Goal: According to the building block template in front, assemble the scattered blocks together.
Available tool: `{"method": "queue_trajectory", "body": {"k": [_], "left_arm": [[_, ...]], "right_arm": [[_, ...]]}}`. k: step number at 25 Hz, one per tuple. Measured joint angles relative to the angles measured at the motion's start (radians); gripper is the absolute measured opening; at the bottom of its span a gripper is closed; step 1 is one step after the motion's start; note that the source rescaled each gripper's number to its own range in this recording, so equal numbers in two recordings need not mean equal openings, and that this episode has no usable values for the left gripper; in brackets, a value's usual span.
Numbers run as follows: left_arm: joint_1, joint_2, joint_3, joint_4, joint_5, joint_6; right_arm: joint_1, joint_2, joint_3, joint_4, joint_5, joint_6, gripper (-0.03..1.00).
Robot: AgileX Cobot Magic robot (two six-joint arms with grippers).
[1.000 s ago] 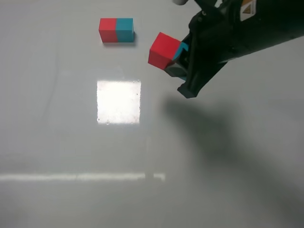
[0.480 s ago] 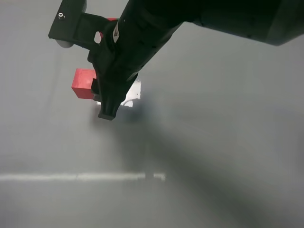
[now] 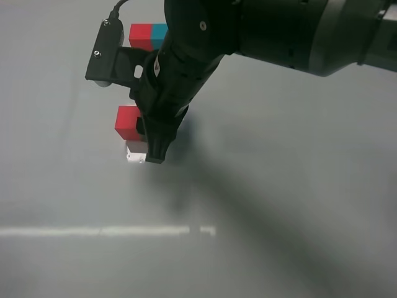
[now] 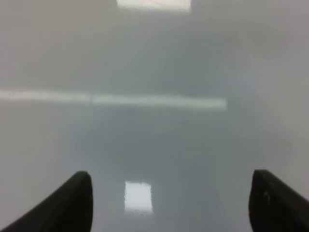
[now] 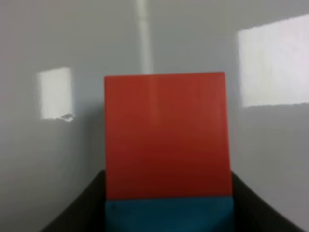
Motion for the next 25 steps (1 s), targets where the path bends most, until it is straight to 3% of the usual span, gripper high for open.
{"method": "queue_trajectory", "body": {"k": [14, 16, 18, 20, 22, 25], "left_arm": [[0.000, 0.000, 0.000, 0.000, 0.000, 0.000], [0.000, 0.000, 0.000, 0.000, 0.000, 0.000], [0.000, 0.000, 0.000, 0.000, 0.000, 0.000], [0.000, 0.000, 0.000, 0.000, 0.000, 0.000], [0.000, 0.000, 0.000, 0.000, 0.000, 0.000], [0.000, 0.000, 0.000, 0.000, 0.000, 0.000]], "right_arm": [[-0.010, 0.010, 0.000, -0.015, 0.000, 0.038, 0.01], [-0.011, 0.010, 0.000, -0.015, -0.005, 0.051, 0.16], [-0.012, 0.005, 0.000, -0.015, -0.016, 0.067, 0.52], [-0.012, -0.007, 0.000, -0.016, -0.016, 0.070, 0.79], [-0.012, -0.022, 0.000, -0.016, -0.013, 0.074, 0.92], [0.001, -0.072, 0.000, -0.016, 0.012, 0.075, 0.98]]}}
